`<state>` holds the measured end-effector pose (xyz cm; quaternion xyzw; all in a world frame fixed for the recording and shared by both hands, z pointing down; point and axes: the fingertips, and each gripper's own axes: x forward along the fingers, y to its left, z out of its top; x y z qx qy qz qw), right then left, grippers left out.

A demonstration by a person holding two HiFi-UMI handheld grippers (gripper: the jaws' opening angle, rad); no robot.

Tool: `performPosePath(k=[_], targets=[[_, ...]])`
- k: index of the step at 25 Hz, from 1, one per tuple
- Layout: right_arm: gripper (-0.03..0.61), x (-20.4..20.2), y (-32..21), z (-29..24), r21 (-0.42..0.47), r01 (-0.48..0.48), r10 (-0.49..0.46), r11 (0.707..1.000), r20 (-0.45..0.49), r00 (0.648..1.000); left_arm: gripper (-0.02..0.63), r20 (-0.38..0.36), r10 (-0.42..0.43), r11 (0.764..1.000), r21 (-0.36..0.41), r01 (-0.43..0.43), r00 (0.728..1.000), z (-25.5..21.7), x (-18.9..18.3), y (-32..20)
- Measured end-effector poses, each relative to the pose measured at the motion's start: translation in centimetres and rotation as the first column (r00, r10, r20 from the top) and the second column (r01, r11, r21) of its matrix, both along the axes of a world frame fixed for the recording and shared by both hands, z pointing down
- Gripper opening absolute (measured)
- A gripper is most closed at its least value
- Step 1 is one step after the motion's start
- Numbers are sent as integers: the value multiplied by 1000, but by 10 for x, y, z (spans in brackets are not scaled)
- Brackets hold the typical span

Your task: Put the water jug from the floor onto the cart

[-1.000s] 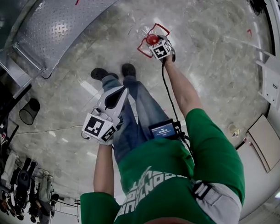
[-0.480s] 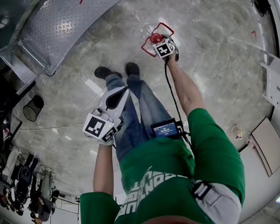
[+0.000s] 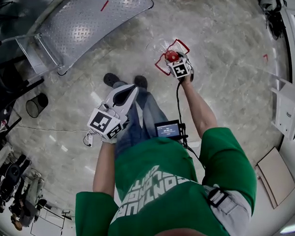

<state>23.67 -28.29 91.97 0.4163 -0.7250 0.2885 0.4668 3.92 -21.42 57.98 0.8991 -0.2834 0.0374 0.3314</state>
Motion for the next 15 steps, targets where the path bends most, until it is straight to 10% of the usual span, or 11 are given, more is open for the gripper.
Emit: performPosePath(k=[15], targets=[[301,-2,-12,-200,220,70,-82,973,45,996,15,1,-150,981,123,149,989,-75,-48,18]])
